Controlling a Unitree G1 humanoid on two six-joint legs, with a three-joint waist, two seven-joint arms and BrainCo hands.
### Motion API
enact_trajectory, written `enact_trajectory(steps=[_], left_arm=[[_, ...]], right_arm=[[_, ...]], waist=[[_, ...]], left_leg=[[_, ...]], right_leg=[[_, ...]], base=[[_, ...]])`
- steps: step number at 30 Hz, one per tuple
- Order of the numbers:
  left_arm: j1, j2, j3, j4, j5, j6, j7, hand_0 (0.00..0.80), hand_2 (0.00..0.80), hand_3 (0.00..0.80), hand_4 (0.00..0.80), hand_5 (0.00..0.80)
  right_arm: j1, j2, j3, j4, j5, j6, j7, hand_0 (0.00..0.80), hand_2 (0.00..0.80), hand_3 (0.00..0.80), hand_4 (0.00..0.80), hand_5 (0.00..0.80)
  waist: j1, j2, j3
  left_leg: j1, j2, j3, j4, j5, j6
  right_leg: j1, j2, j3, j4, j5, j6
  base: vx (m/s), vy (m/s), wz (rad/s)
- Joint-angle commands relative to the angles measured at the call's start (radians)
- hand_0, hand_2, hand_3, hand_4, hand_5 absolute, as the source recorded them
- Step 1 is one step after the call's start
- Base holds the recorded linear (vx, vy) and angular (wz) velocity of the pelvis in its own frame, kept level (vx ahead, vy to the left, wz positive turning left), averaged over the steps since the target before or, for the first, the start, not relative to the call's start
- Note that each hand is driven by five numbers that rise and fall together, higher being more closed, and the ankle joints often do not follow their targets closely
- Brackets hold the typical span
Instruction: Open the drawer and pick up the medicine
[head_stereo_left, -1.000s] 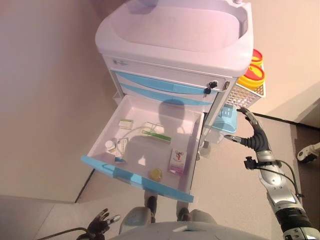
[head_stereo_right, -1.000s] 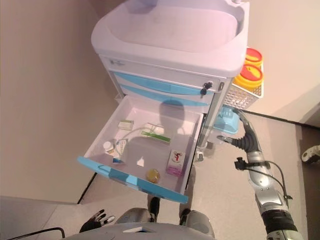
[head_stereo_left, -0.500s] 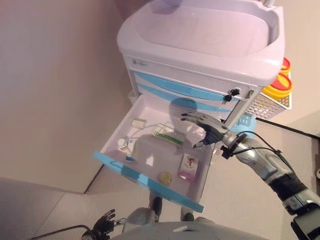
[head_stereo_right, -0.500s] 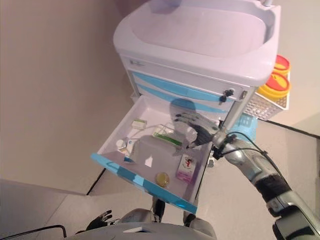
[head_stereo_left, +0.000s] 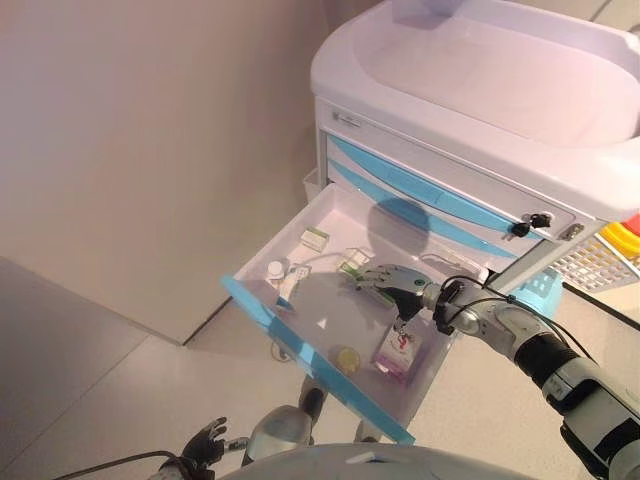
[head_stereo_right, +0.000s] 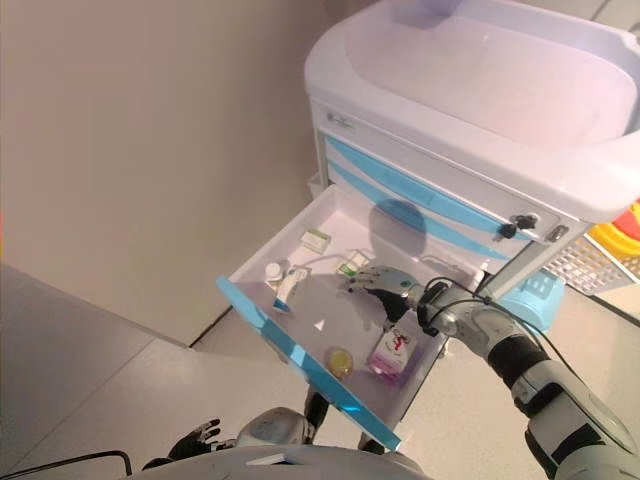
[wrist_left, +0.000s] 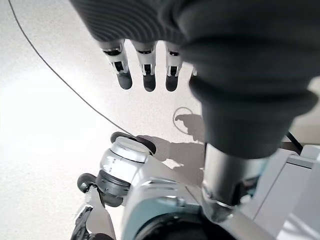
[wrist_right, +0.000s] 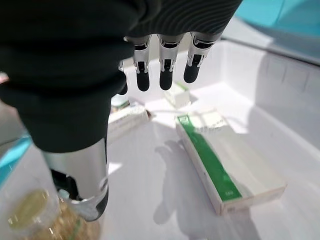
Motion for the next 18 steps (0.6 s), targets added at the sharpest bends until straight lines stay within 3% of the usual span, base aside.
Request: enact_trajectory(steps=[1,18], left_arm=[[-0.029,0.017,-0.022,0.032,0.060,-0.028,0.003,0.000,0.000,0.000,0.000,0.000],[-0.061,0.011,-0.051,0.010,0.070,-0.048,0.005,0.000,0.000,0.000,0.000,0.000]], right_arm=[[-0.020,-0.001,0.052,-0.030,-0.031,-0.015,-0.022,0.000,0.000,0.000,0.000,0.000],[0.052,0.031,0.074,0.020,-0.054,-0.080,-0.008,0.000,0.000,0.000,0.000,0.000]], waist=[[0.032,-0.018,0.003],[0.040,-0.017,0.013]], left_leg=[[0.009,-0.059,0.005,-0.017,-0.080,0.003],[0.001,-0.061,-0.015,-0.026,-0.074,0.001]], right_leg=[[0.001,-0.050,0.016,-0.039,0.066,0.072],[-0.003,-0.048,0.000,-0.040,0.065,0.075]], base=[[-0.004,-0.019,0.07],[-0.001,-0.001,0.00]])
